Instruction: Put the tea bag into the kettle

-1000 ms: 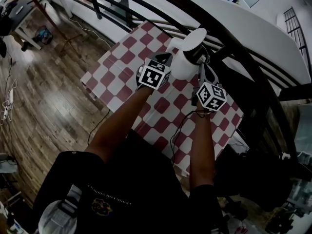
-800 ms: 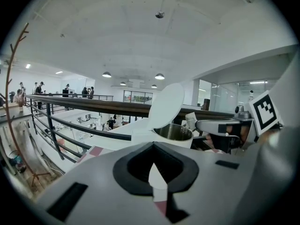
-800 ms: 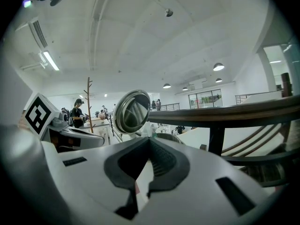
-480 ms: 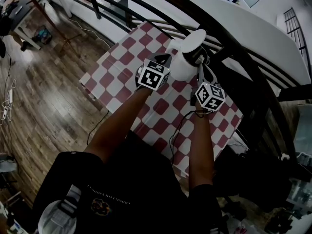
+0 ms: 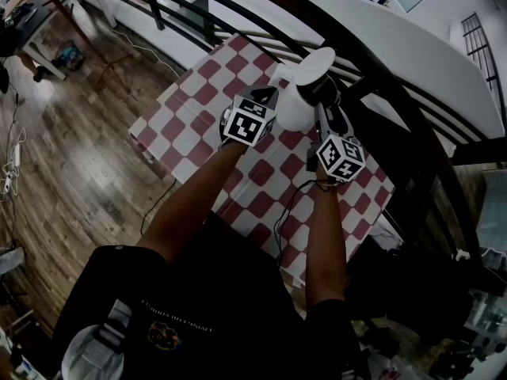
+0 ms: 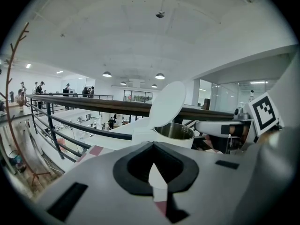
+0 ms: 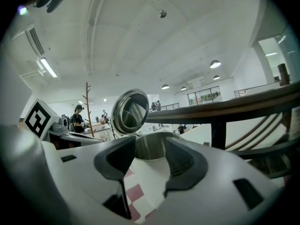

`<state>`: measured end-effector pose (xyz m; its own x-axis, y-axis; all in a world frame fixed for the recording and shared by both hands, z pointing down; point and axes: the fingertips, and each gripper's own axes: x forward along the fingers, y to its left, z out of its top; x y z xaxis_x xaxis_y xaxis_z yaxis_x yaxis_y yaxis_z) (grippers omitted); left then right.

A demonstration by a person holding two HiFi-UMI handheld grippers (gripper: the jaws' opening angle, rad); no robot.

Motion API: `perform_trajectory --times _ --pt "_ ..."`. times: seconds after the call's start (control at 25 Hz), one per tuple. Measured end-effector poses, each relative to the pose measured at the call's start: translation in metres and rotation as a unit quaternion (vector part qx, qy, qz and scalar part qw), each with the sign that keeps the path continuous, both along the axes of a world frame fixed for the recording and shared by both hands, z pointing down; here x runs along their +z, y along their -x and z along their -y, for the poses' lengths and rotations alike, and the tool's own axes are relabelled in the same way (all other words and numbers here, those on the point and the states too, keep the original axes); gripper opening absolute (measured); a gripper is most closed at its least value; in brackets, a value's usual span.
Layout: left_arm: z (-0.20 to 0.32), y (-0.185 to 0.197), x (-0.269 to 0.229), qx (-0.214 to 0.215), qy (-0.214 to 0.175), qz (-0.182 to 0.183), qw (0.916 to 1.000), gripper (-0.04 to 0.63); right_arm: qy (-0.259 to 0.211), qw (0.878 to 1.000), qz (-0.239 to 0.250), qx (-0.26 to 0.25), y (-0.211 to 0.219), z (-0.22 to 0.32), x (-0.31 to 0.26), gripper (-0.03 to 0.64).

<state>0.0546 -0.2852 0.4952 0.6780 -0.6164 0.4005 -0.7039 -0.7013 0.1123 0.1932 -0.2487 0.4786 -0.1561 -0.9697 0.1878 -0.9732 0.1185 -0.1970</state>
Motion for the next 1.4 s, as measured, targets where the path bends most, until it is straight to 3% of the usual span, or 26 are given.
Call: perform_trajectory --times 0.44,0.48,0.52,0.84,1.4 --pt "-0.004 0.002 -0.002 -0.002 -0.003 -0.001 1.0000 0.003 -0.032 0.999 -0.011 0.005 -0.001 -0.004 -0.027 0.193" --pt "-0.004 0.003 -0.003 -0.002 -0.007 0.000 1.0000 0.003 -0.042 0.999 -0.021 0.010 0.000 -0.006 -0.035 0.161" --pt "-0.003 0.004 -0.003 -0.002 -0.010 0.001 1.0000 0.003 -0.055 0.998 -0.034 0.013 0.001 -0.008 -0.044 0.012" --pt "-0.004 0.009 -0.004 -0.004 -0.006 -0.005 1.0000 0.003 -0.125 0.988 -0.090 -0.023 0.032 0.003 -0.116 0.009" --pt "0.007 0.034 -0.008 -0.026 -0.002 -0.014 0.9996 0.003 -0.103 0.988 -0.094 -0.069 0.065 0.038 -0.120 0.009"
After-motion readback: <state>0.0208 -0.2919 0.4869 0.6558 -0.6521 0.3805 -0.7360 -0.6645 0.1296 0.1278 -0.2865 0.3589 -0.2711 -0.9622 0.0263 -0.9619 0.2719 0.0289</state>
